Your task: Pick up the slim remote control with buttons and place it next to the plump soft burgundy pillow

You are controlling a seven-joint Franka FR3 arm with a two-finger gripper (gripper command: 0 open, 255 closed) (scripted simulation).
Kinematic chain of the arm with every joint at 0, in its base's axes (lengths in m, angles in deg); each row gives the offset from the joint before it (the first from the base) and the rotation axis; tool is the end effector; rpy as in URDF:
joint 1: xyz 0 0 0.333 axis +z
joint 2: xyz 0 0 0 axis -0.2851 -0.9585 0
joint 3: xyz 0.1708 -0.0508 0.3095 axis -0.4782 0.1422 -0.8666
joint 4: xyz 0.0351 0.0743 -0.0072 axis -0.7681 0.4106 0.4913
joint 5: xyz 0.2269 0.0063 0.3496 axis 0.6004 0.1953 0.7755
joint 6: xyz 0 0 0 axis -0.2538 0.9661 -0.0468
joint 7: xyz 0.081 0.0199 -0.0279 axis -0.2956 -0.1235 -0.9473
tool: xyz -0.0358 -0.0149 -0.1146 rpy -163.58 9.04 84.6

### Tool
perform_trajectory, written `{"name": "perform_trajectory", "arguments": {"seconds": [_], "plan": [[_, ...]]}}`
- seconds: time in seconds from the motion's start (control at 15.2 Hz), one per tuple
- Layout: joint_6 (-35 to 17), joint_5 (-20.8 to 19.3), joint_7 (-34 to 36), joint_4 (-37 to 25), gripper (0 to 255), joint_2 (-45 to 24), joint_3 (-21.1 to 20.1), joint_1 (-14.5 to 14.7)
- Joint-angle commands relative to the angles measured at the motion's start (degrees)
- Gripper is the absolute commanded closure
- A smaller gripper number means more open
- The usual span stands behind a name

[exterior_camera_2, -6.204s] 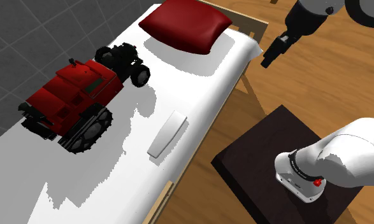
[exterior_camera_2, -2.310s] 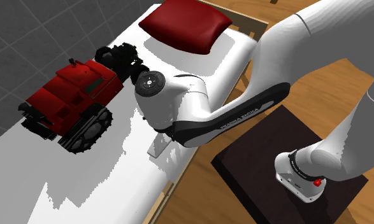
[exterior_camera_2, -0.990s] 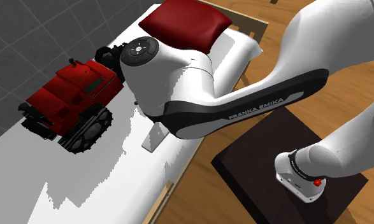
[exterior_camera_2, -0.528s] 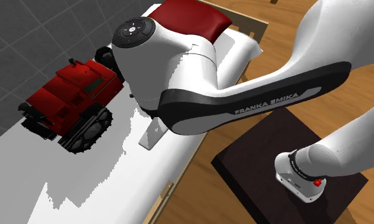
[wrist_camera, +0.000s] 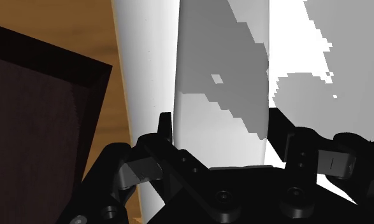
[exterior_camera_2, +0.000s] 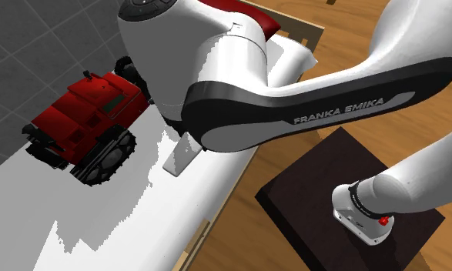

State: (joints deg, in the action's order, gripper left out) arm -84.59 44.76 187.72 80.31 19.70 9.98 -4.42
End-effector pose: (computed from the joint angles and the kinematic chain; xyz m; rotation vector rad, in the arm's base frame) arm 0.4402 0.4234 0.5317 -2.6137 1.7386 -0.0172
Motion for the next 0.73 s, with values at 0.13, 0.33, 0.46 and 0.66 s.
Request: {"name": "perform_trajectory", "arguments": {"seconds": [0.13, 0.33, 0.46, 0.66], "plan": [[0.9, 3.0, -3.1, 0.1, 255, 3.0, -0.8, -3.1], [-0.3, 12.3, -13.2, 4.2, 255, 12.5, -0.3, -10.5], [-0.3, 17.0, -19.2, 6.5, 255, 17.5, 3.2, -11.7], [-0.3, 20.8, -26.1, 9.3, 255, 22.0, 8.7, -11.7]]}}
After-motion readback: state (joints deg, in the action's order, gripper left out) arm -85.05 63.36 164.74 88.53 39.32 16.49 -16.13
